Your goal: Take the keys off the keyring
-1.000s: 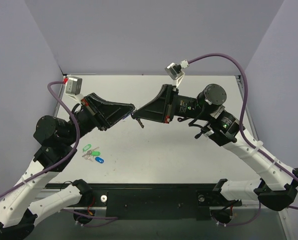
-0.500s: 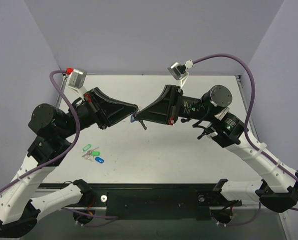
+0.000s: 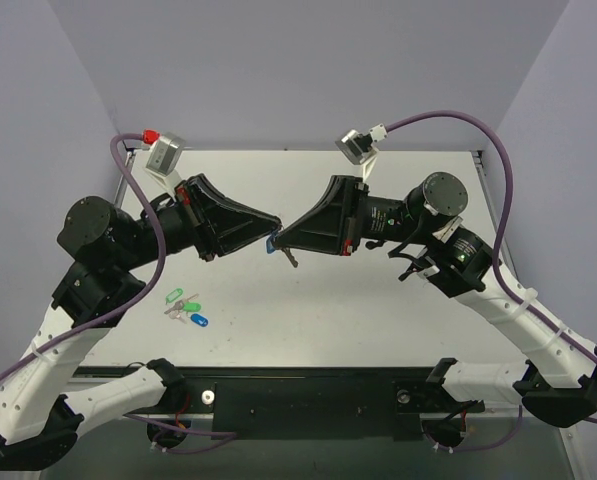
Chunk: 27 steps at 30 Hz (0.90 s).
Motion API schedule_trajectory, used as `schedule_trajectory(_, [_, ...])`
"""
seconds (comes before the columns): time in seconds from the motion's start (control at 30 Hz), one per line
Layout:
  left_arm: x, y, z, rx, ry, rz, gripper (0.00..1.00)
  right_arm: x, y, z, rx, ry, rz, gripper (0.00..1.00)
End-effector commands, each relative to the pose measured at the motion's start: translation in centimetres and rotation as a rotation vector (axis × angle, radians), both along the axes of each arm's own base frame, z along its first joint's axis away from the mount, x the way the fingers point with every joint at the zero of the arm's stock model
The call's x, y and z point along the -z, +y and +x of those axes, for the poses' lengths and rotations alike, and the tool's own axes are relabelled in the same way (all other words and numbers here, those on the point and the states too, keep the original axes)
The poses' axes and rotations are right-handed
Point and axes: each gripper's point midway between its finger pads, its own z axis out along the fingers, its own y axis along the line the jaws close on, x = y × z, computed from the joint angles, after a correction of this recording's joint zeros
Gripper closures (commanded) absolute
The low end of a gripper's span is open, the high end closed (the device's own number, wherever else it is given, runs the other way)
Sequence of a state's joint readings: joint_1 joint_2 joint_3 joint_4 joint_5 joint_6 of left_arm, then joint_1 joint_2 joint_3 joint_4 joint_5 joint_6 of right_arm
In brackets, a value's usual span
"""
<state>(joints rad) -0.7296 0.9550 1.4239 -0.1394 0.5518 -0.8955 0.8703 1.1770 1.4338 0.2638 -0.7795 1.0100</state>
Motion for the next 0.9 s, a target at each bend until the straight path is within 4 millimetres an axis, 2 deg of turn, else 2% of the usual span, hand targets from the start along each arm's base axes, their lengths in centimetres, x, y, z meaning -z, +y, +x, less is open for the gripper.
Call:
schedule_trajectory(0.0, [2.3, -1.2, -1.1, 0.112, 0.026, 0.093, 1.00, -0.3, 0.8, 0.7, 0.017, -0.013, 0.026, 1.00])
schedule_trajectory(0.17, [2.1, -1.3, -0.9, 0.108, 0.030, 0.091, 1.00, 0.0, 0.8, 0.6, 0.013, -0.015, 0.017, 1.00])
schedule_trajectory(0.23, [2.0, -1.3, -0.7, 0.094, 0.033, 0.088, 0.91, 0.2, 0.8, 0.7, 0.016, -0.012, 0.012, 1.00])
schedule_trajectory(0.27, [1.8, -1.2, -0.7, 0.088, 0.032, 0.085, 0.76, 0.3, 0.9, 0.6, 0.015, -0.011, 0.011, 1.00])
schedule_trajectory(0.33, [1.6, -1.0, -0.3, 0.055, 0.037, 0.080, 0.55, 0.4, 0.8, 0.7, 0.018, -0.010, 0.009, 1.00])
schedule_trajectory(0.4, [1.4, -0.6, 0.3, 0.006, 0.051, 0.066, 0.41, 0.5, 0.7, 0.7, 0.023, -0.013, 0.008, 1.00])
schedule_trajectory(0.43, [1.4, -0.5, 0.9, -0.023, 0.058, 0.058, 0.25, 0.6, 0.8, 0.7, 0.025, -0.012, 0.006, 1.00])
schedule_trajectory(0.63, [0.5, 1.2, 2.5, -0.171, 0.093, -0.052, 0.21, 0.5, 0.6, 1.0, 0.049, -0.019, 0.009, 1.00])
schedule_trajectory(0.8, [-0.7, 3.2, 2.6, -0.248, 0.079, -0.163, 0.21, 0.6, 0.5, 1.1, 0.063, -0.017, 0.008, 1.00])
schedule_trajectory(0.87, [-1.0, 3.9, 2.7, -0.284, 0.071, -0.189, 0.29, 0.7, 0.4, 1.2, 0.077, -0.018, 0.012, 1.00])
